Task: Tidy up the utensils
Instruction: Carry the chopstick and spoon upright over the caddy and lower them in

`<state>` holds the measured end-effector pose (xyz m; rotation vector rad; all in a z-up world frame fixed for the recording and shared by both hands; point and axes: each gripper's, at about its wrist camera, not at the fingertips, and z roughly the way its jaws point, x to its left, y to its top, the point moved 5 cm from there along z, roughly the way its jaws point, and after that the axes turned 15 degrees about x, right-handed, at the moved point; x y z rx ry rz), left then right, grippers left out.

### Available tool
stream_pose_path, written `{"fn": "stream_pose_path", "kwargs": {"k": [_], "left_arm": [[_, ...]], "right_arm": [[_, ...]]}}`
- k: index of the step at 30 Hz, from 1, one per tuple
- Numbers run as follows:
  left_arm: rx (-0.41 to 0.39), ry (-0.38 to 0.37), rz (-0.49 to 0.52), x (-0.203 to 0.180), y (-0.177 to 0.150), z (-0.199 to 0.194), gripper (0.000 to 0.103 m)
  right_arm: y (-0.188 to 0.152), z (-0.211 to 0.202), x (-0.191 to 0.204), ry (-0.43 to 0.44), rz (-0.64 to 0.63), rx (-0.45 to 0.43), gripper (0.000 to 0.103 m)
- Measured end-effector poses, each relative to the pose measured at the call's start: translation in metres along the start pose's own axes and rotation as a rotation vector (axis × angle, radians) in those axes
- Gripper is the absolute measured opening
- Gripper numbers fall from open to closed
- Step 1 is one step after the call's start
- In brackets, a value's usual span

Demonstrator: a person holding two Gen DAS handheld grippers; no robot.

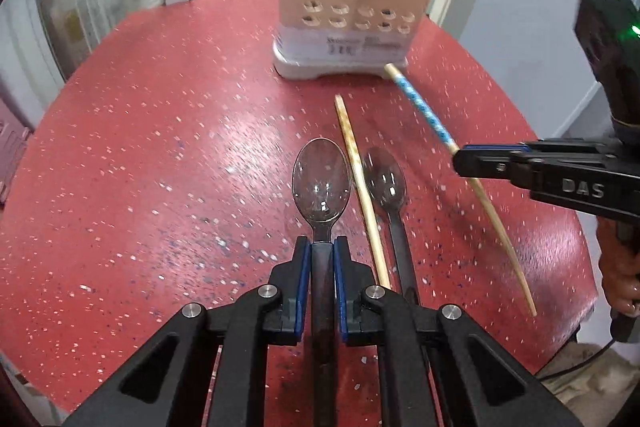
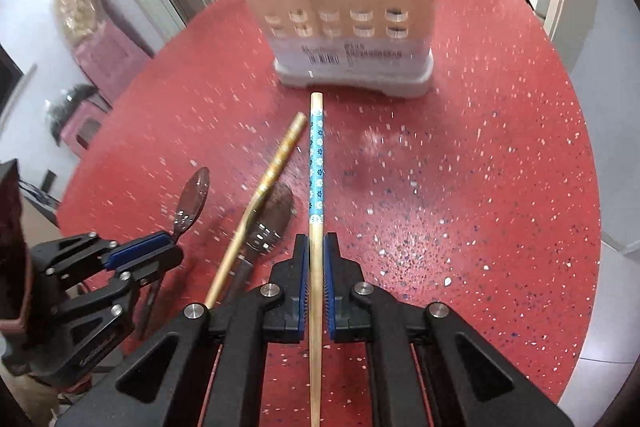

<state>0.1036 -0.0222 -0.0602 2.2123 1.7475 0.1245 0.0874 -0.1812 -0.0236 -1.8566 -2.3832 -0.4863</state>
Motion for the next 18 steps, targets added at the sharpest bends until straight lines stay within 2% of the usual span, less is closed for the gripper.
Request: {"fn": "stream_pose_path", "kwargs": {"k": [9,18], "left_arm": [[-0.063,0.02,-0.004,0.003,0.022,-0.025,0.037],[-0.115,0.038,0.01,-0.004,0.052,-0.043,0.037]], "right_arm": [[0.011,-0.052,-0.011,0.089,0.021,-0.149,0.008],[0.046,-0.085,-0.002,0.117,0.033,-0.249,0.008]]}}
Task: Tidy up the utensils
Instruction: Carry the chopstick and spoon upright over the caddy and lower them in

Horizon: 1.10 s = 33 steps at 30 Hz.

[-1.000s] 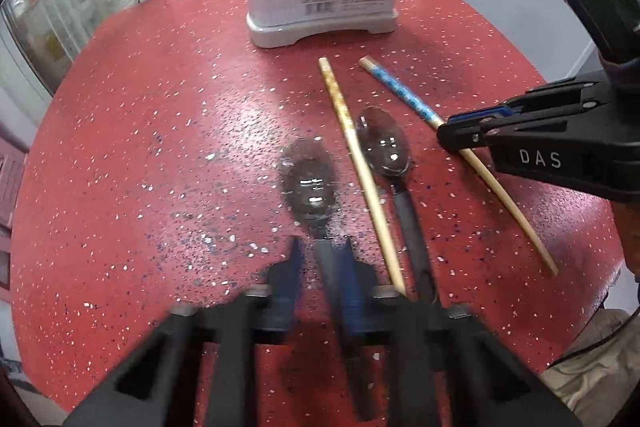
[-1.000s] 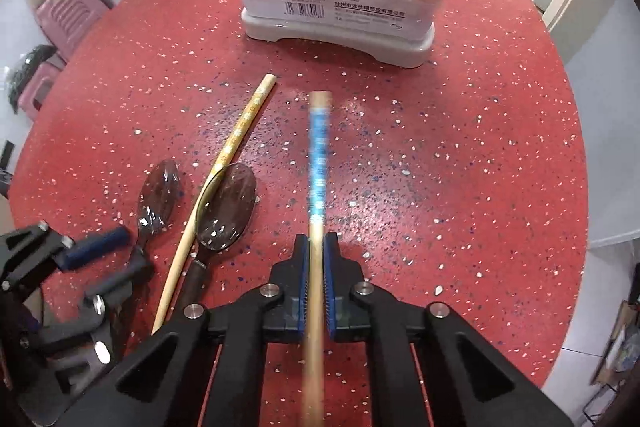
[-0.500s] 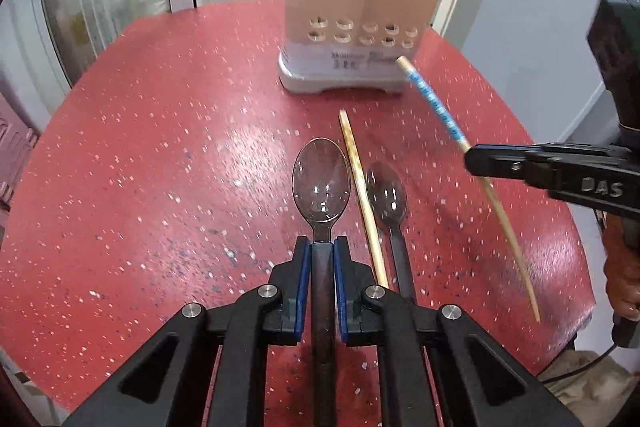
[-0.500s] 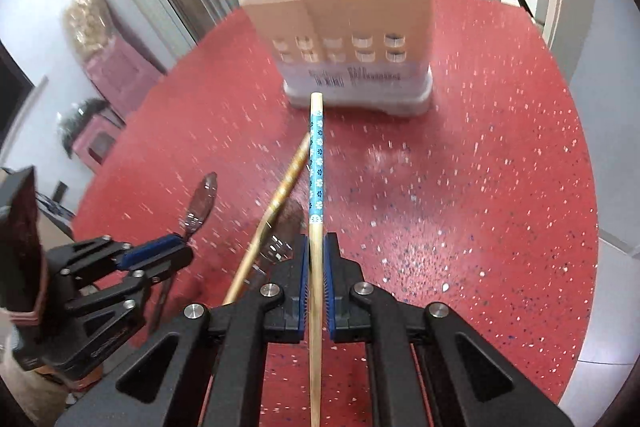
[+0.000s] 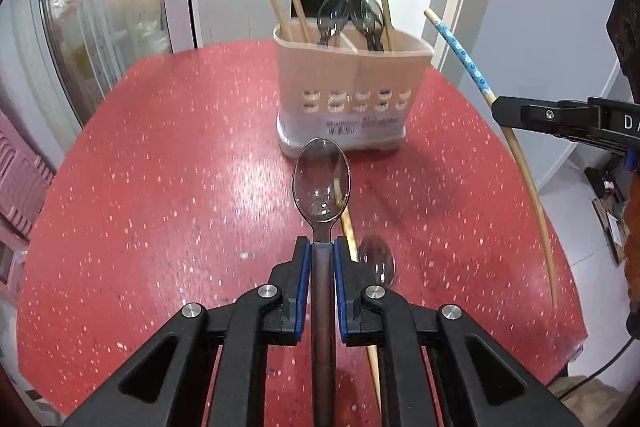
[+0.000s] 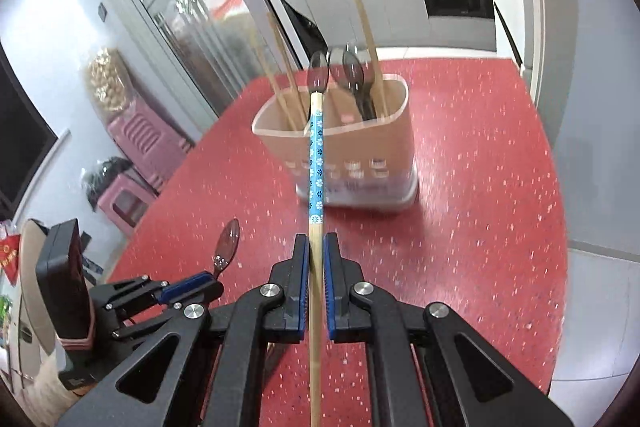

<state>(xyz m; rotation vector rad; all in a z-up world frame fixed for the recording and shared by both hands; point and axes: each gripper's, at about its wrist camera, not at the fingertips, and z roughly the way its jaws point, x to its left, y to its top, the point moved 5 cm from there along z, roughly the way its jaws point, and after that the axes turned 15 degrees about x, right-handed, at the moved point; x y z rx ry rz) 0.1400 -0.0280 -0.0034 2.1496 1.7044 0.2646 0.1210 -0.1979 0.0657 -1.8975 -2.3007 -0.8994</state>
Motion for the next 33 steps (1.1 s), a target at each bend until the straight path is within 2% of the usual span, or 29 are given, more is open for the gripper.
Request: {"fn": "stream_pose_path", "kwargs": {"k": [3,14,26,33], "left_arm": [[-0.039,0.003,-0.01,0.002,0.014,-0.01,0.037],[-0.267,-0.006,-0.11,0.031,0.106,-0.052,0.037],[-0.395,-0.069,-0.22,0.052,0.178,-0.039,0.037],[-0.484,-0.078,-0.25,0.054,0.205,-0.024,0.037]], "right_arm": [[0.016,-0.01,0.004,0.003,-0.012,-0.046,0.008],[0.095,-0.048,0.004,0.006,-0.03,-0.259,0.008],[0.16,-0.04,-0.009,-0.058,0.001,-0.425,0.008],[0.18,-0.025,-0.012,-0.148,-0.006,-0.527,0.007]]}}
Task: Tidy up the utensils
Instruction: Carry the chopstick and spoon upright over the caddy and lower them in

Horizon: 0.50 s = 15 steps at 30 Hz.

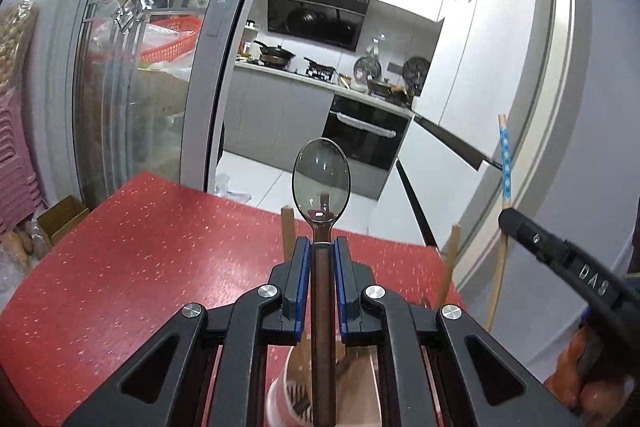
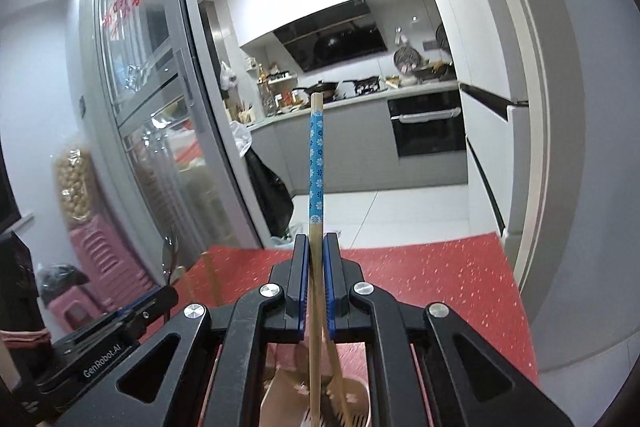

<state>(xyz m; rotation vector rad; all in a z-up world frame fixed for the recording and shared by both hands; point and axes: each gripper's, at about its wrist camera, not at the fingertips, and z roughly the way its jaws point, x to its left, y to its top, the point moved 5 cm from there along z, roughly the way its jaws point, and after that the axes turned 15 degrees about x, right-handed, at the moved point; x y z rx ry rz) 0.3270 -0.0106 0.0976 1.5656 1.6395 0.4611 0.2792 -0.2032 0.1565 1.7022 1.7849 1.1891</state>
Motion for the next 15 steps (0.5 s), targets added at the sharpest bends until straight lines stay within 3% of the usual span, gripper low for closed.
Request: {"fn": "stream_pose_path", "kwargs": {"k": [7,15], "left_arm": [[-0.053,0.017,-0.011,0.002,-0.005,0.022,0.037],[-0.083,0.078,0.074,-0.007,-0.026,0.034,0.037]], "right_arm": [[-0.013,0.021,0.003,-0.056,-0.051,-0.044,0.007],[-0.042,0.037,0.006,-0.118,-0.129,-0.052,0.007]]}}
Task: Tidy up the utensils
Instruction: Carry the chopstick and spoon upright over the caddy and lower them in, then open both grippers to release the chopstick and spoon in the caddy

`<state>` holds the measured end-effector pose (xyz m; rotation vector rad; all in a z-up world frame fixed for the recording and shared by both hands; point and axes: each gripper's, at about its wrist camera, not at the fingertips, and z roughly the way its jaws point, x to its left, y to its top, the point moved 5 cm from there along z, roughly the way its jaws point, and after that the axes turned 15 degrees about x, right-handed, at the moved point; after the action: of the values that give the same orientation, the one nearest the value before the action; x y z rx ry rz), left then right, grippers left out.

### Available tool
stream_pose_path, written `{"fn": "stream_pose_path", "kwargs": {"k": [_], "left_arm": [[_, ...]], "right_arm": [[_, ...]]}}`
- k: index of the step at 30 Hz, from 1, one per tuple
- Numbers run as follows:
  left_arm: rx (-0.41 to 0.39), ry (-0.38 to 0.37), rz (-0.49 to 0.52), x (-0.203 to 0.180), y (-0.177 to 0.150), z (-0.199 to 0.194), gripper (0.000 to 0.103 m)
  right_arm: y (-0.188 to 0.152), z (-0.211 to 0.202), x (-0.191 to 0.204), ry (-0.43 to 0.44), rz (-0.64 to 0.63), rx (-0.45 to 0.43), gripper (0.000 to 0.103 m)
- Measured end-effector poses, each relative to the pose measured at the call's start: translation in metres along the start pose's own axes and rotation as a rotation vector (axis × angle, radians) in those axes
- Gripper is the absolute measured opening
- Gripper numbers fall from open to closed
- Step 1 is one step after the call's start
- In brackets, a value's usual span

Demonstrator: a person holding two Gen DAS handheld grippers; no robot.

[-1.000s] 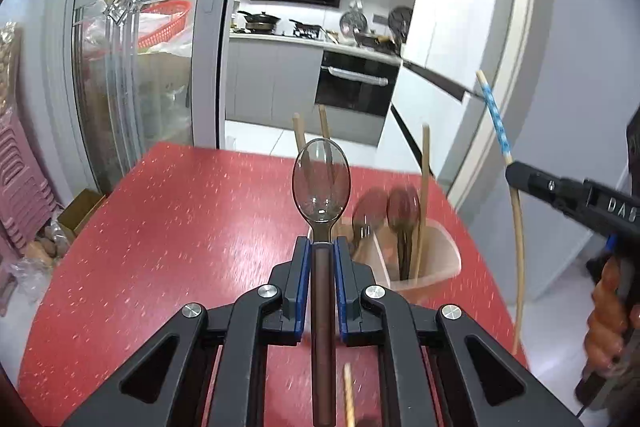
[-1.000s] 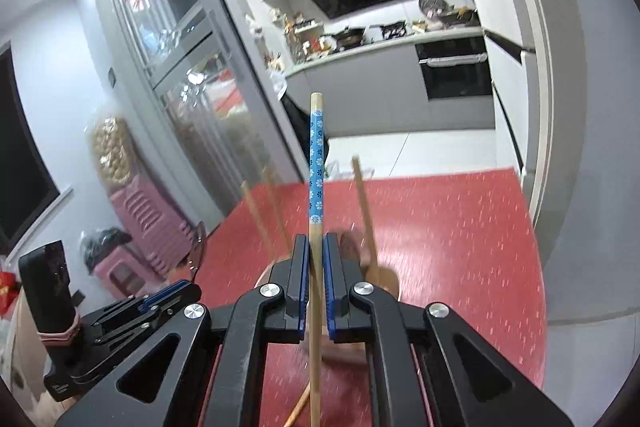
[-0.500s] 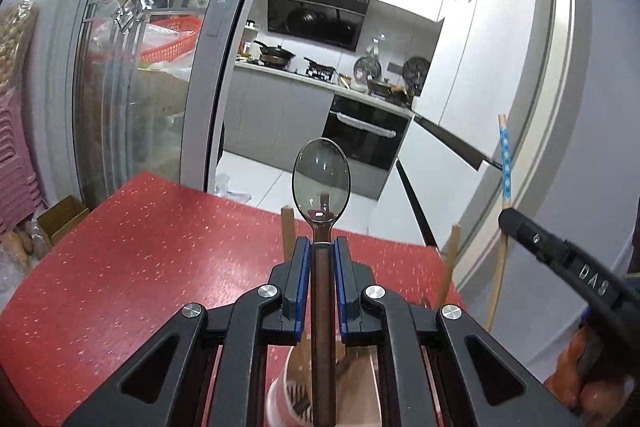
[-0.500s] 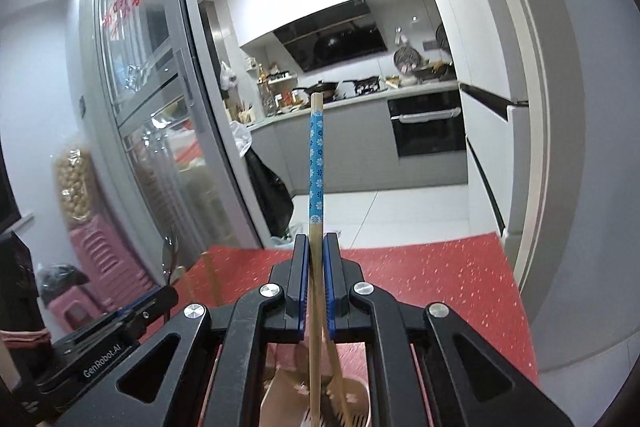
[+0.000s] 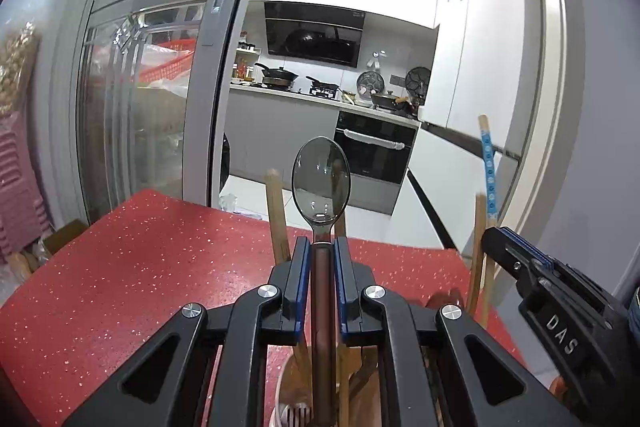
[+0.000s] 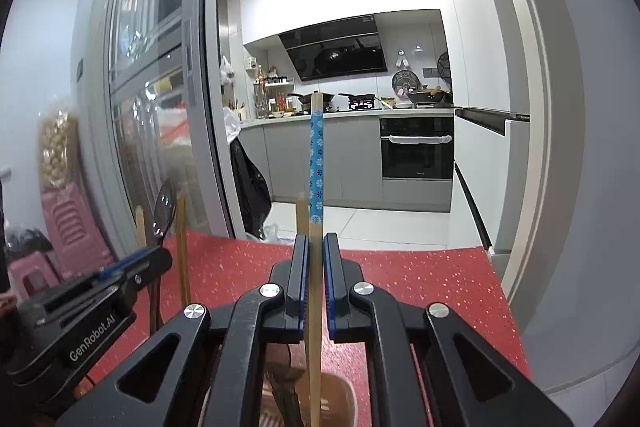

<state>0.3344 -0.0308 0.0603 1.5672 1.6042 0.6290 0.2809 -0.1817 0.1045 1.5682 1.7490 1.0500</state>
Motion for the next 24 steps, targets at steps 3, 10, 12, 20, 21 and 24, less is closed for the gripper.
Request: {"fn": "stream_pose_path", "kwargs": {"k": [3,10,12,20,21,24], "left_arm": [[0.007,0.016,0.031,-0.004,-0.01,-0.001,0.037],[0.044,0.045,0.071,-0.007,-0.029,-0.002,0.037],[0.054,0.054,0.078,-0.008,-0.031,-0.002,0.037],[0.11,0.074,0.118,-0.012,-0.036,0.001,0.037],[0.123,0.075,0.124,-0.012,-0.037,0.002,0.037],[0.14,0.081,0.144,-0.015,-0.039,0.002,0.037]], "right_arm": [[-0.012,-0.001,0.003,-0.014,-0.027,0.008,0.007],[-0.033,-0.004,0.004,-0.02,-0.044,0.049,0.007],[-0.036,-0.005,0.005,-0.018,-0.048,0.063,0.007],[-0.043,-0.006,0.006,0.003,-0.058,0.117,0.008],[-0.044,-0.005,0.005,0.006,-0.052,0.127,0.008],[-0.045,-0.001,0.002,0.016,-0.035,0.163,0.008]]}}
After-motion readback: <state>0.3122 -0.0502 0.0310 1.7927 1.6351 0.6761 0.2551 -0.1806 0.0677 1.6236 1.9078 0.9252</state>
